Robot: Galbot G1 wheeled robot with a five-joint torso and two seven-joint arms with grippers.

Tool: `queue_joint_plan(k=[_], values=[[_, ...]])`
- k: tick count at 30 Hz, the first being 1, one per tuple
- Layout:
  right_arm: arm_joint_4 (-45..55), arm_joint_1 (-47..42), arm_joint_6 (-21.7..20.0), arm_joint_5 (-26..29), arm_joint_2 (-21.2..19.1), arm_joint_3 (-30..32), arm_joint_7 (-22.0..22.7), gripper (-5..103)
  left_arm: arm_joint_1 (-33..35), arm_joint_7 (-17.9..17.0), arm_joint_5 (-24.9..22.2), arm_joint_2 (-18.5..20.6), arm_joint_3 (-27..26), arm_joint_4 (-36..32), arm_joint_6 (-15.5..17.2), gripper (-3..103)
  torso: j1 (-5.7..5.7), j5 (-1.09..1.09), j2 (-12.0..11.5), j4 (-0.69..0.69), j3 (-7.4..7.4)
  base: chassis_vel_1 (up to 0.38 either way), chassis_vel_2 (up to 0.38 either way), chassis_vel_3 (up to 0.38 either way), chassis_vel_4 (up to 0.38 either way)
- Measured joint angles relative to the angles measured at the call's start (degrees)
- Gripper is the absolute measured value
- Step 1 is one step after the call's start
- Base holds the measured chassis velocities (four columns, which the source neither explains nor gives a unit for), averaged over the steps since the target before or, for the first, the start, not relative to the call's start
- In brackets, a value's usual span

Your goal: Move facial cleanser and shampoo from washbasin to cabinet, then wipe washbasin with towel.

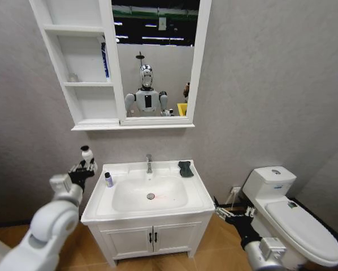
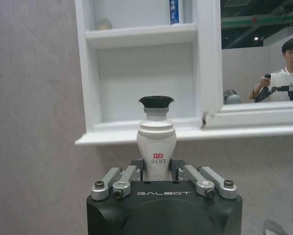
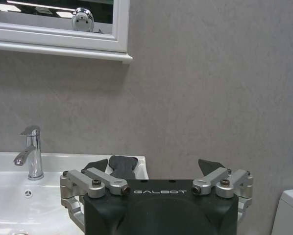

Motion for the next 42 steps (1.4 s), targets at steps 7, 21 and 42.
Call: queue_joint_plan(k=[7, 21, 42], values=[[0.02, -0.84, -0.05, -0.84, 0.18, 0.19, -0.05, 100, -23.48, 2.38, -7.97, 7.48, 10.21, 13.42, 2.09, 28, 0.0, 0.02, 0.0, 0.03, 0.0, 0.0, 0.0, 0.0, 0.0], [0.81, -1.49, 0.12, -1.24, 1.05, 0.82, 0.04, 100, -50.18, 6.91, -3.53, -1.34, 29.3, 41.09, -0.5, 28, 0.01, 0.01, -0.02, 0.03, 0.01, 0.0, 0.0, 0.0, 0.0], [0.44, -1.84, 1.0, -1.1, 0.97, 1.6, 0.62, 100, -58.09, 11.15, 7.44, -13.08, 30.53, 64.71, -5.55, 27, 0.0, 0.01, -0.01, 0.04, 0.0, 0.0, 0.0, 0.0, 0.0]])
